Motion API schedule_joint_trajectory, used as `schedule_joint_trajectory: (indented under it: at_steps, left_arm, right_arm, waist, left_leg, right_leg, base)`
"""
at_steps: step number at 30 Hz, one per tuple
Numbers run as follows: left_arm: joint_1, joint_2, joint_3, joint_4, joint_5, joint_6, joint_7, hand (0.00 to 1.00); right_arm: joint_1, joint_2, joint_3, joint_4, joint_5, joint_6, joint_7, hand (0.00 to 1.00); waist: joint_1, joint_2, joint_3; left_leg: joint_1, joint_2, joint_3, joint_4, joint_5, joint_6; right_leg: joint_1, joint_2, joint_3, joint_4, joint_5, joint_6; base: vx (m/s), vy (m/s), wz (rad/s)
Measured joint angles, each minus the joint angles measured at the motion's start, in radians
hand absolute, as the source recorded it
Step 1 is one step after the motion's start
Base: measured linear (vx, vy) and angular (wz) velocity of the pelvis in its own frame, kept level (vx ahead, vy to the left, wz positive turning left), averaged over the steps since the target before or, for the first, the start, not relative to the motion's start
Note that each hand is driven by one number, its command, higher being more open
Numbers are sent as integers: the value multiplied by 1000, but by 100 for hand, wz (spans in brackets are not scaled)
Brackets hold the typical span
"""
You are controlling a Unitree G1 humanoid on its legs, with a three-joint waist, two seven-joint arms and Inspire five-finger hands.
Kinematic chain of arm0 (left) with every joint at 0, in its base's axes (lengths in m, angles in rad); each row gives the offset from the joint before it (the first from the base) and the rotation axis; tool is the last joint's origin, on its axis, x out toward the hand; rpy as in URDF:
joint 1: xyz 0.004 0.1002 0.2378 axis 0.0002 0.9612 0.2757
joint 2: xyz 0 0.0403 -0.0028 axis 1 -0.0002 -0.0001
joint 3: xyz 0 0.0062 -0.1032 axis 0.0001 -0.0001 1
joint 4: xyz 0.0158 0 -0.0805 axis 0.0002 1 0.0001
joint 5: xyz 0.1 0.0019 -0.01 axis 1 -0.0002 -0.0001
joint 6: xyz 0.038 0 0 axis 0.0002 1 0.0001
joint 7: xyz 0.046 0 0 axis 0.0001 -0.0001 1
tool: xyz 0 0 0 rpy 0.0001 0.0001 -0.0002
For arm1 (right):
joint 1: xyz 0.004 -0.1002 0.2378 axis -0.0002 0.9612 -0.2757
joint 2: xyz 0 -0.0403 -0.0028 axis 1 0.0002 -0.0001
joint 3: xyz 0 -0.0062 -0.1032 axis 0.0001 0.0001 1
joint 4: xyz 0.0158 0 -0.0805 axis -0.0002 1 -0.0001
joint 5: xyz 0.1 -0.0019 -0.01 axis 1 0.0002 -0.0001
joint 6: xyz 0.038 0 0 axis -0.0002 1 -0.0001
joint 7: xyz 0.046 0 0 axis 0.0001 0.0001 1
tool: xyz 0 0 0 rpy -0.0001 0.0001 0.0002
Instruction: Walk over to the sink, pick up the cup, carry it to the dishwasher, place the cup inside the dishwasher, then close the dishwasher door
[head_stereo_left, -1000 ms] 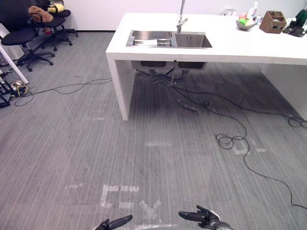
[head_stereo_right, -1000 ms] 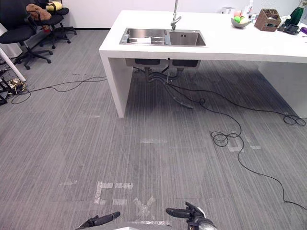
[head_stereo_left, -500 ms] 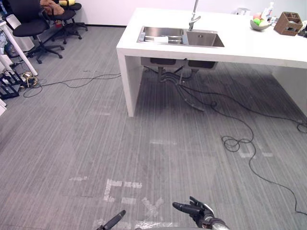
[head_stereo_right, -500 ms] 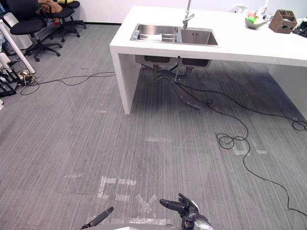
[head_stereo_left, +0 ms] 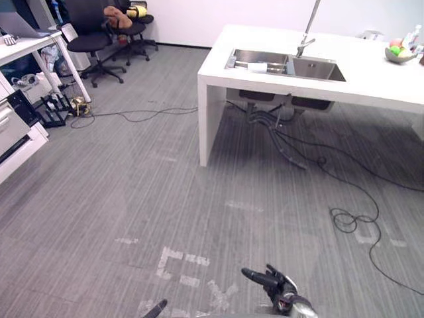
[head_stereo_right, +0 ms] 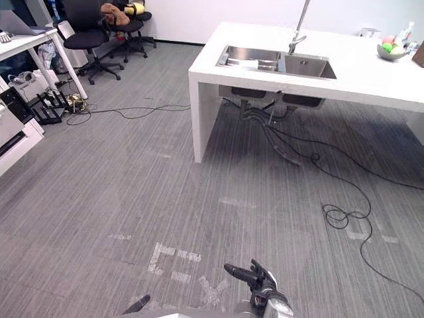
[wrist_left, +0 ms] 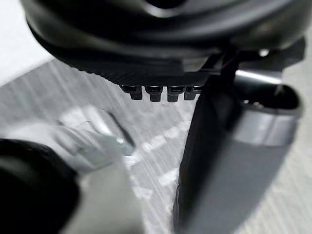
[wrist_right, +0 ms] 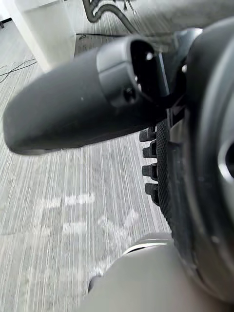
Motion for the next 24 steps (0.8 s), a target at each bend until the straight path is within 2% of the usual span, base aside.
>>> schedule_joint_trajectory:
  at_steps: [1,3,4,5,6,7,8,9,10,11,12,13,14,15,16,17,18,19,20,21,22,23,24]
  left_arm:
    - [-5,0,2,6,11,2,0,100]
    - [-15,-6,16,11,54,3,-1,100]
    - [-15,-7,16,11,61,2,-1,100]
    - [-19,-9,17,11,81,0,-2,100]
    - [-19,-14,37,10,85,1,-2,100]
    - [-19,-18,55,10,85,3,-2,100]
    - [-21,-31,76,8,86,2,-7,100]
    - [-23,-46,88,7,86,2,-11,100]
    - [-35,-72,123,-8,86,-1,-38,100]
    - [-40,-93,132,-37,89,-7,-55,100]
    - [-43,-96,132,-43,104,-13,-59,100]
    - [-38,-106,132,-50,122,-20,-61,100]
    - [-24,-102,137,-51,129,-30,-70,100]
    - [-28,-117,129,-45,144,-41,-71,100]
    - [-28,-134,122,-61,188,-83,-88,100]
    - [-27,-138,112,-77,205,-107,-100,100]
    - [-22,-140,82,-118,245,-146,-109,100]
    - [-16,-135,44,-176,286,-183,-114,100]
    - [-8,-125,-29,-260,334,-235,-110,100]
    - [-7,-113,-93,-326,363,-268,-113,100]
    - [-15,-105,-157,-386,373,-298,-99,100]
    - [-39,-103,-233,-461,393,-339,-63,100]
    - [-71,-102,-295,-543,395,-368,-36,100]
  right_arm:
    - [1,1,-2,-7,2,2,2,100]
    - [14,6,-22,-56,25,4,17,100]
    - [17,6,-25,-63,28,5,21,100]
    - [37,7,-48,-101,27,6,51,100]
    - [51,13,-67,-126,27,5,70,100]
    - [57,17,-79,-138,26,7,80,100]
    - [64,22,-102,-151,25,12,90,100]
    - [67,27,-115,-155,25,18,93,100]
    - [60,27,-150,-156,26,27,102,100]
    - [49,23,-167,-152,26,36,102,100]
    - [46,18,-167,-146,25,42,102,100]
    - [45,1,-157,-159,25,47,113,100]
    - [46,1,-136,-158,23,50,112,100]
    - [45,-13,-126,-151,22,54,108,100]
    - [42,-14,-110,-139,18,71,85,100]
    - [44,-17,-100,-141,17,76,74,100]
    - [44,-13,-90,-140,18,79,57,100]
    - [43,-4,-78,-141,20,79,41,100]
    - [42,3,-55,-146,27,79,18,100]
    - [35,0,-30,-159,27,79,4,100]
    - [25,-8,-6,-179,26,83,-9,100]
    - [-2,-24,16,-200,26,95,-19,100]
    - [-27,-35,35,-214,26,108,-27,100]
  waist:
    - [0,2,1]
    - [-3,9,7]
    - [-4,10,8]
    - [-5,17,15]
    - [-7,18,19]
    - [-8,18,19]
    - [-9,31,18]
    - [-12,48,11]
    - [-10,59,9]
    - [-4,63,12]
    - [-4,64,14]
    - [-17,74,5]
    - [-32,71,-14]
    - [-31,93,-14]
    - [-22,124,-14]
    - [-20,127,-10]
    - [-22,119,3]
    - [-15,106,22]
    - [2,76,41]
    - [12,64,48]
    - [21,60,52]
    - [28,57,66]
    - [34,53,83]
  left_leg:
    - [2,11,-1,0,-8,-4]
    - [33,40,-3,15,-64,-15]
    - [38,43,-4,22,-76,-16]
    - [61,52,-13,68,-146,-26]
    - [85,56,-29,113,-209,-37]
    - [102,61,-38,130,-240,-42]
    - [146,89,-51,137,-282,-64]
    - [161,111,-57,140,-290,-80]
    - [163,138,-49,163,-265,-101]
    - [164,144,-49,188,-199,-100]
    - [165,143,-49,201,-157,-99]
    - [165,151,-55,256,-76,-104]
    - [132,147,-60,347,-46,-117]
    - [108,166,-62,432,-26,-136]
    - [12,214,-8,657,123,-225]
    - [-40,235,29,760,104,-211]
    - [-113,253,71,903,40,-196]
    - [-174,251,98,997,-22,-187]
    - [-260,227,133,1046,-87,-179]
    - [-335,203,151,1023,-130,-166]
    - [-403,177,180,952,-161,-140]
    - [-476,138,218,815,-177,-119]
    - [-521,96,232,635,-154,-113]
  right_leg:
    - [-25,15,6,-29,10,6]
    - [-110,58,64,-150,96,5]
    - [-119,61,74,-162,109,6]
    - [-146,68,114,-217,160,9]
    - [-156,61,132,-225,177,5]
    - [-155,57,133,-221,180,2]
    - [-148,61,128,-193,244,-22]
    - [-145,70,111,-169,272,-40]
    - [-157,70,77,-75,247,-80]
    - [-157,62,57,-4,194,-100]
    - [-161,57,53,38,180,-109]
    - [-178,73,53,86,133,-97]
    - [-132,87,59,-32,116,-114]
    - [-111,120,50,-32,103,-111]
    - [-24,184,57,-113,83,-133]
    - [17,205,59,-150,85,-156]
    - [86,225,63,-208,84,-168]
    - [167,237,73,-265,87,-177]
    - [246,240,95,-318,92,-174]
    - [284,241,113,-347,92,-175]
    - [306,238,139,-369,92,-175]
    - [337,227,182,-394,92,-174]
    - [367,207,224,-406,83,-165]
  base:
    - [214,-41,6]
    - [316,-87,0]
    - [397,-136,12]
    - [445,-175,28]
    - [467,-198,40]
    - [526,-262,50]
    - [463,-238,49]
    - [747,-376,66]
    - [643,-323,62]
    - [764,-397,52]
    - [591,-357,23]
    - [625,-376,15]
    - [466,-302,0]
    - [619,-260,-21]
    - [579,-207,-33]
    - [600,-191,-25]
    - [461,-165,-9]
    - [544,-198,-23]
    - [530,-183,-39]
    - [482,-133,-59]
    - [469,-47,-82]
    - [567,26,-104]
    - [483,91,-101]
